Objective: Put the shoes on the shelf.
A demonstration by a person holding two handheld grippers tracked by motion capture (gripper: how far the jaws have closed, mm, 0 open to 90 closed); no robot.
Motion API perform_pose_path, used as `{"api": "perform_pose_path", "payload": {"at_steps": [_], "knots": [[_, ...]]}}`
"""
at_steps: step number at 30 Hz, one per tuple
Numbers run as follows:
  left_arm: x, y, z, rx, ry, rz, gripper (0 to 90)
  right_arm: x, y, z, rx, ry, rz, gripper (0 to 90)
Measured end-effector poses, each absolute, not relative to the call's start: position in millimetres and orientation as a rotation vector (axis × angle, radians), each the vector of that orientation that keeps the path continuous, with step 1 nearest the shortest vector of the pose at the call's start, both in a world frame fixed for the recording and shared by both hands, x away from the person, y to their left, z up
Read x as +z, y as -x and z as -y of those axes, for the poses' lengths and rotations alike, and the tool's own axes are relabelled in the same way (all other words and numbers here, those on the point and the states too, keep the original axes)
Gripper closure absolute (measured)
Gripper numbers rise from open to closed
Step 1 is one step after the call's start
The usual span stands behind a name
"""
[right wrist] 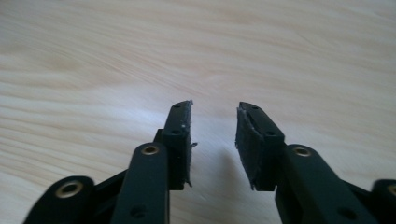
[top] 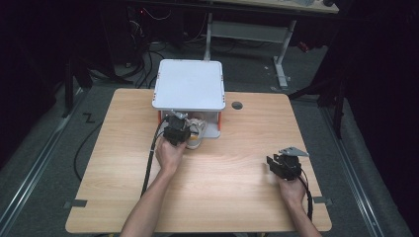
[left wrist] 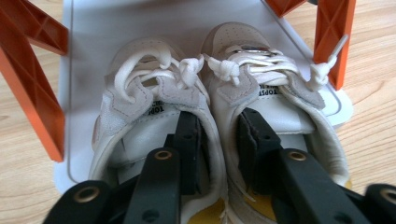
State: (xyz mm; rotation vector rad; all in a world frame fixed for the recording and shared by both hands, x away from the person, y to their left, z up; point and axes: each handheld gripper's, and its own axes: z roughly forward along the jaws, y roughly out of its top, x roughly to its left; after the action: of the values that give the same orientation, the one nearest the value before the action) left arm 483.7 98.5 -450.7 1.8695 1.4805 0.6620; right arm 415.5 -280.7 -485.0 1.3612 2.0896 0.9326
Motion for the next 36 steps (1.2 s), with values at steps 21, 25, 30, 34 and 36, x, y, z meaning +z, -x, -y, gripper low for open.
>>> {"api": "perform_pose_path", "payload": {"at_steps": [21, 25, 30, 34, 36], "knots": [[-435, -473, -106, 0.600, -1.830, -1.450, 25.1, -357, -463, 171, 1.271, -0.968, -2.237, 83.1], [-428, -461, -107, 0.604, -1.837, -1.421, 19.9, -343, -478, 150, 1.282, -0.966, -2.239, 83.0], [-418, -441, -114, 0.585, -1.863, -1.422, 15.6, -336, -495, 127, 1.255, -0.966, -2.239, 82.6], [-418, -427, -119, 0.579, -1.886, -1.435, 14.4, -337, -507, 115, 1.229, -0.988, -2.232, 82.7], [-420, -421, -119, 0.579, -1.893, -1.442, 13.4, -338, -512, 110, 1.225, -1.003, -2.224, 82.6]]}}
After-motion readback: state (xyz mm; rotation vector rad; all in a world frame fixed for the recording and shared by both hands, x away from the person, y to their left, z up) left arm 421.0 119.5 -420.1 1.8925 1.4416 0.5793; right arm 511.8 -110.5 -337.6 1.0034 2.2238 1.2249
